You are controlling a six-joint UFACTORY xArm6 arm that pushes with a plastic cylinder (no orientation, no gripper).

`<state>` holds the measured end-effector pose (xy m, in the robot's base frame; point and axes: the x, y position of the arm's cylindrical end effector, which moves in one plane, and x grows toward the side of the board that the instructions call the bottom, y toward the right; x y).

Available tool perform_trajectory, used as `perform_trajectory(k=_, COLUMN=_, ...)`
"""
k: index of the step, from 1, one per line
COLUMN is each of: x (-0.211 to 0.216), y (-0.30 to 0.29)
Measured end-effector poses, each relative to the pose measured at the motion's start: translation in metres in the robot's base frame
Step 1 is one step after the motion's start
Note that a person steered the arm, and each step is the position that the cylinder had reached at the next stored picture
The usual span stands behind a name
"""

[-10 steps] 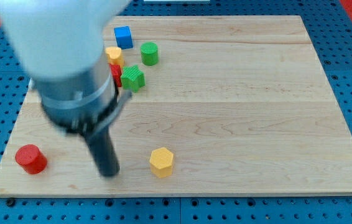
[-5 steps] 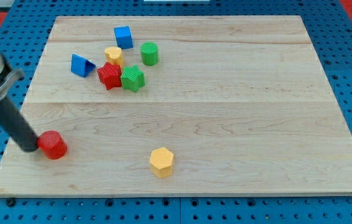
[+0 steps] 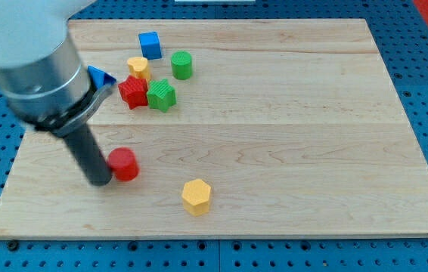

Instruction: Push the red circle into the green circle

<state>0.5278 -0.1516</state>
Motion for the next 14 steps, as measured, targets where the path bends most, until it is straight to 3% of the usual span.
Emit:
perform_trajectory(k=2, x=-0.036, y=0.073)
perform_trajectory(k=4, x=-0.028, y=0.154)
perform_trajectory(k=7, x=-0.138, y=0.118)
perform_trajectory(k=11, x=-0.18, y=0.128)
perform_trajectory(k=12, x=-0.174, y=0.165)
perform_trajectory(k=13, x=-0.082, y=0.246)
perform_trajectory(k=14, x=0.027, y=0.29)
